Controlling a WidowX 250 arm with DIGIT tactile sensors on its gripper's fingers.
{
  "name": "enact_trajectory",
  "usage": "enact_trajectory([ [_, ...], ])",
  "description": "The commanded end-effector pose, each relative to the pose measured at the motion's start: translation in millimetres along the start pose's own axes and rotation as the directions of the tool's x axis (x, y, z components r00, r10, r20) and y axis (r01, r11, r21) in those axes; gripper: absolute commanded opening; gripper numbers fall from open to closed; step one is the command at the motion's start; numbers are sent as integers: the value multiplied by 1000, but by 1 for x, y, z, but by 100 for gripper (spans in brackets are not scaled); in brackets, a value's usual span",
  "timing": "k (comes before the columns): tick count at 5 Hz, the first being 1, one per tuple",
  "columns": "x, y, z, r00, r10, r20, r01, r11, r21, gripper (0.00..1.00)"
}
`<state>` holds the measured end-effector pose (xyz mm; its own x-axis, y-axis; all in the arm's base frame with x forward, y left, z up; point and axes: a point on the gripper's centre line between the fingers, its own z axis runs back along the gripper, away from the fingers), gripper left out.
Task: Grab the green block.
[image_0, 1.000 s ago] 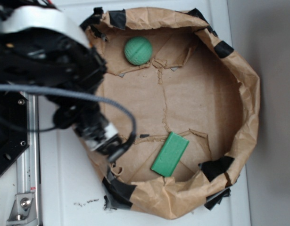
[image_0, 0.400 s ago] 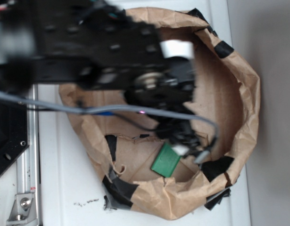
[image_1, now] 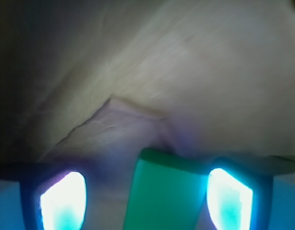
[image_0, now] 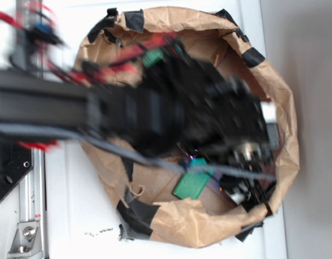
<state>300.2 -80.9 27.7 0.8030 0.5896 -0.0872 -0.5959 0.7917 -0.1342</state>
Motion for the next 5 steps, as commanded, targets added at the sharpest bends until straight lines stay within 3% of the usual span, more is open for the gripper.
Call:
enact_trajectory([
  [1,-31,-20,-19,994,-94,53,93,996,7,63],
  [2,-42,-1,-13,989,-125,73,126,992,-5,0],
  [3,-38,36,6,982,-133,134,138,990,-33,0],
  [4,-3,68,34,968,-186,166,186,982,14,0],
  [5,22,104,62,930,-307,202,312,950,8,0],
])
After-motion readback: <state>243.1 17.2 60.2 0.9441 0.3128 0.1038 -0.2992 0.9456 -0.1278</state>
